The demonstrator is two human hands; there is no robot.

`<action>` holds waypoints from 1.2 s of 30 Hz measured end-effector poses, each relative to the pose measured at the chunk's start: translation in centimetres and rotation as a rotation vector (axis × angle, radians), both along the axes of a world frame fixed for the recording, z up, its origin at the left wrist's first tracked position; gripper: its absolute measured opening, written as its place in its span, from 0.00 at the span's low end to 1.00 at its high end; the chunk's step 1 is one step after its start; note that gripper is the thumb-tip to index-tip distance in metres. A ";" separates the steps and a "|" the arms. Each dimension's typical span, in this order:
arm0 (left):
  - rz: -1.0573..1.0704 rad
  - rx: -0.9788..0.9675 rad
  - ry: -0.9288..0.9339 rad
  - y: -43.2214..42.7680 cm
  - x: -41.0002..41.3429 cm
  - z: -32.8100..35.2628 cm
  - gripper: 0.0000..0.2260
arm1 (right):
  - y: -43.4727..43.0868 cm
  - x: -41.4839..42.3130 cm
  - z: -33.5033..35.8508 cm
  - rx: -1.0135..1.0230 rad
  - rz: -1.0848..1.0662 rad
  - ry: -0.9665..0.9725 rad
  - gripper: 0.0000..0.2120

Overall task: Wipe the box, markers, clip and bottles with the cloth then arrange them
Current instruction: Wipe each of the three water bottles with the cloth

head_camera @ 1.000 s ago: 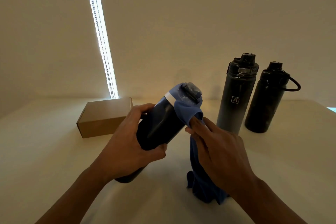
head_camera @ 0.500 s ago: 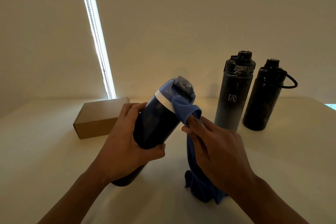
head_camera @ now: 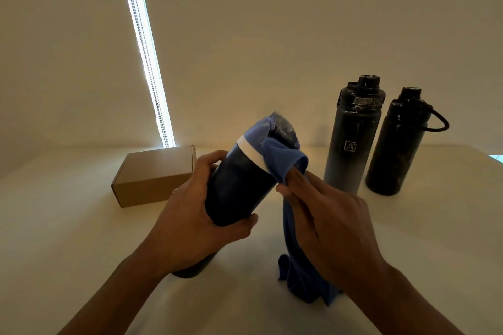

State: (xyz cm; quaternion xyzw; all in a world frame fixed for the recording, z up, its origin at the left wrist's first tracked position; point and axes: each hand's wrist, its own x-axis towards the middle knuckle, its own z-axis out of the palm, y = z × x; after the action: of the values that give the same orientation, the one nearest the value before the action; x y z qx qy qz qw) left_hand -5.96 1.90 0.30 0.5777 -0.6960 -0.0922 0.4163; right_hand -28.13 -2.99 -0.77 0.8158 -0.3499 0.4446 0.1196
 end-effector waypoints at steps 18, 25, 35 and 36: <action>-0.071 -0.015 -0.052 -0.1 1.0 0.1 0.33 | 0.4 -0.3 0.4 -0.002 0.069 0.003 0.21; -0.064 -0.013 -0.004 0.1 0.7 0.2 0.34 | 0.8 -0.1 0.6 0.041 0.112 -0.113 0.16; -0.070 -0.021 -0.008 0.2 0.5 0.4 0.38 | 0.8 -0.5 1.3 0.062 0.124 -0.167 0.10; -0.069 -0.029 -0.009 0.2 0.4 0.5 0.38 | 1.1 -0.3 1.4 0.049 0.127 -0.135 0.11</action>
State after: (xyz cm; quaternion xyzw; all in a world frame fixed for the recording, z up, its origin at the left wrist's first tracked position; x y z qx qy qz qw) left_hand -5.53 2.13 0.79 0.5476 -0.7188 -0.0939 0.4178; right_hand -28.43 -1.90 0.63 0.8071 -0.3156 0.4968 0.0474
